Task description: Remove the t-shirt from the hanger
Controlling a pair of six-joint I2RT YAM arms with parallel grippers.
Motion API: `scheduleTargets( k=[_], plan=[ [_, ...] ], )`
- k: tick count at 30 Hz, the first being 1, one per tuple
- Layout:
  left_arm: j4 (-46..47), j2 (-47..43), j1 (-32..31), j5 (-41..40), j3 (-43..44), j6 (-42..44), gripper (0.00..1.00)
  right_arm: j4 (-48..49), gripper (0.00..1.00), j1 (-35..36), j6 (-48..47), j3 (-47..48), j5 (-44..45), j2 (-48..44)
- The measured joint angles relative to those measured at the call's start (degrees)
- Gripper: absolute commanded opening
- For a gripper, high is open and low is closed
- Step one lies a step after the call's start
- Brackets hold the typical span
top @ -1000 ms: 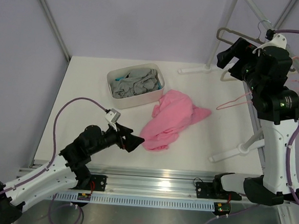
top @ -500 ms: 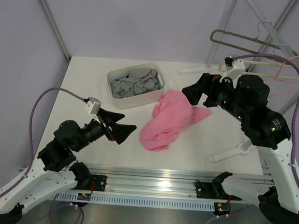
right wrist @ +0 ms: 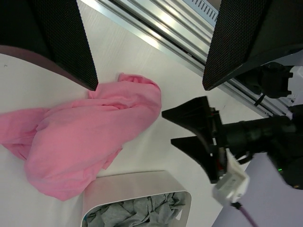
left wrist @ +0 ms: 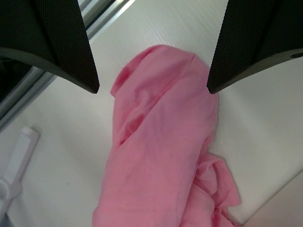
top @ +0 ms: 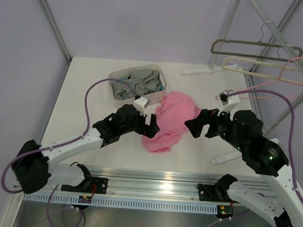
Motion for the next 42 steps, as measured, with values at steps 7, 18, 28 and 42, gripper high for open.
scheduleTargets(
  k=[7,18,28,42],
  plan=[
    [4.17,21.66,-1.64,-3.04,14.23,2.32,0.99,2.54,1.0,0.07,-2.86,-1.86,-1.62,-11.72],
    [4.44,40.83,-2.27,-8.04,26.69,3.48,0.99,4.87,0.99,0.07,-4.44,-4.83,-3.04,-15.72],
    [4.2,46.47,-4.24,-13.11,27.65,2.25,0.86,5.38,1.0,0.07,-4.7,-5.14,-2.78,-20.55],
    [0.9,37.68,-6.71,-18.86,19.61,0.94,0.0,5.95,1.0,0.07,-5.27,-5.2,-2.34,-23.15]
  ],
)
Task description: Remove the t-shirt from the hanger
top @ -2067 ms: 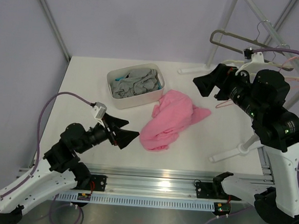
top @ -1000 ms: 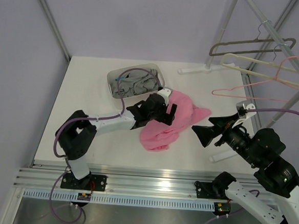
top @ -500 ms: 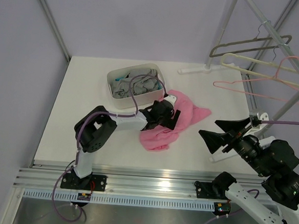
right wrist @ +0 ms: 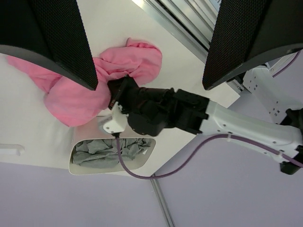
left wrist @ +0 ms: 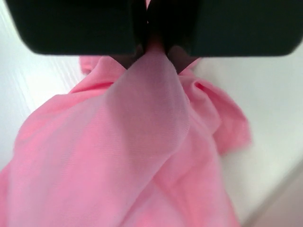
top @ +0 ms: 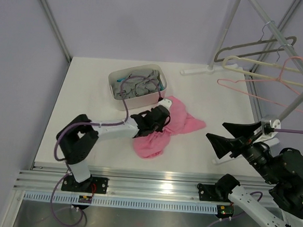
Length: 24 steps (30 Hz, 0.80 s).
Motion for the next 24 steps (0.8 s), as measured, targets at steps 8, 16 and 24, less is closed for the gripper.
scheduleTargets(
  k=[8,16,24],
  plan=[
    [-15.13,-24.11,0.09,-16.57,10.75,9.35,0.0,0.7,0.99,0.0,-0.02,-0.79,1.11,-2.21],
    [-6.86,-30.45,7.74,-23.34,12.46,22.73,0.0,1.9,1.0,0.0,0.04,-2.43,1.05,-2.23],
    [-0.83,-26.97,17.53,-16.85,13.77,27.1,0.0,1.92,1.0,0.0,0.04,-2.91,1.05,-3.23]
  ],
)
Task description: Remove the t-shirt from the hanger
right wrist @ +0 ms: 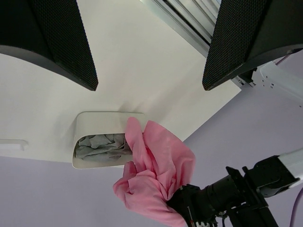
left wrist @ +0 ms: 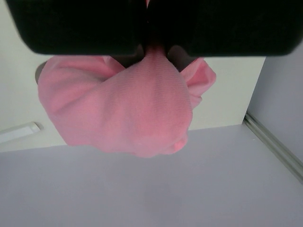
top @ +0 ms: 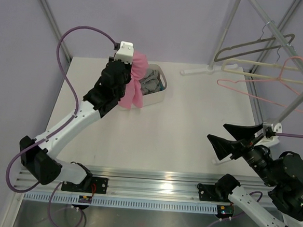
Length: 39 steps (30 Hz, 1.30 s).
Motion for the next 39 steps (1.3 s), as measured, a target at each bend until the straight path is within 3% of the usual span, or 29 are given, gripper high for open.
scheduleTargets(
  k=[9,15,21,28,32,34,35,39],
  plan=[
    [11.1,10.1,1.68,2.89,4.13,9.64,0.0,0.46,0.99,0.0,0.15,-0.46,-0.55,-0.63],
    [18.12,11.85,2.29,4.28,4.68,13.86,0.0,0.44,1.0,0.0,0.2,-0.79,-0.63,-0.61],
    [19.65,18.14,3.37,4.46,12.04,18.49,0.0,0.61,0.99,0.0,0.55,-0.85,-0.81,-0.02],
    [19.23,17.77,7.85,8.94,8.68,11.72,0.0,0.7,1.0,0.0,0.68,-0.83,-0.76,2.16],
    [19.45,13.31,8.85,12.92,-1.68,4.72,0.0,0.87,1.0,0.0,0.87,-0.83,-1.31,1.9],
    [19.23,11.19,8.63,14.47,-6.78,1.7,0.06,0.87,1.0,0.0,0.9,-0.83,-1.31,1.79],
    [18.99,10.62,8.55,14.78,-8.44,0.61,0.01,0.83,1.0,0.0,0.9,-0.83,-1.31,1.77],
    [16.0,10.62,8.24,14.23,-9.9,-2.67,0.0,0.83,0.99,0.0,0.87,-0.83,-1.73,1.42]
  ],
)
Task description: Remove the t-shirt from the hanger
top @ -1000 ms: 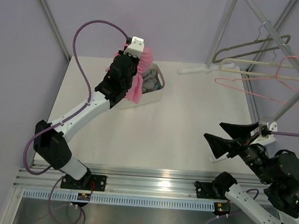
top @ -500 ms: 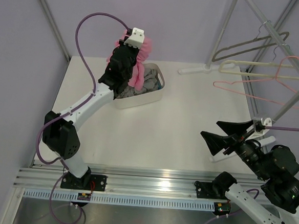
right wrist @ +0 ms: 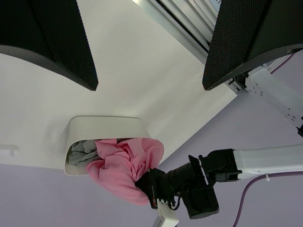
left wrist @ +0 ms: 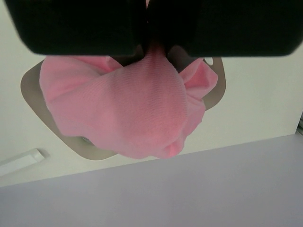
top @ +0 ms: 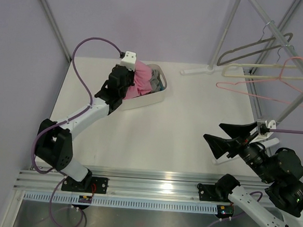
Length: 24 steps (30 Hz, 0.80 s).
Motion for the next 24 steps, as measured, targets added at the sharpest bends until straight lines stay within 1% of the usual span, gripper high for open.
scheduleTargets(
  k=[3,6,8,11,15,19,21,24],
  plan=[
    [-1.92,1.14,0.0,-0.26,1.25,-0.24,0.0,-0.02,1.0,0.0,0.0,0.02,-0.26,-0.11],
    [-6.05,4.68,0.13,-0.15,5.18,-0.28,0.0,-0.09,0.99,0.0,-0.02,0.04,-1.31,-0.11],
    [-7.21,7.48,0.15,0.11,7.61,-0.46,0.0,-0.09,1.0,0.0,-0.02,0.04,-1.6,-0.13],
    [-7.96,12.0,0.57,0.48,10.45,-2.32,0.0,-0.17,0.99,0.0,-0.04,0.04,-1.53,-0.44],
    [-8.31,18.25,2.1,3.37,13.29,-5.55,0.0,-0.37,1.0,0.0,-0.02,0.11,-1.36,-1.11],
    [-8.63,23.17,3.15,4.76,16.02,-5.81,0.0,-0.48,1.0,0.0,-0.04,0.17,-1.38,-1.16],
    [-8.35,25.64,3.26,5.29,18.36,-5.86,0.03,-0.81,0.99,0.0,-0.04,0.5,-1.27,-1.11],
    [-6.4,27.91,2.99,5.95,18.95,-6.32,0.07,-1.49,1.0,0.0,-0.07,1.73,-0.74,-0.85]
  ],
)
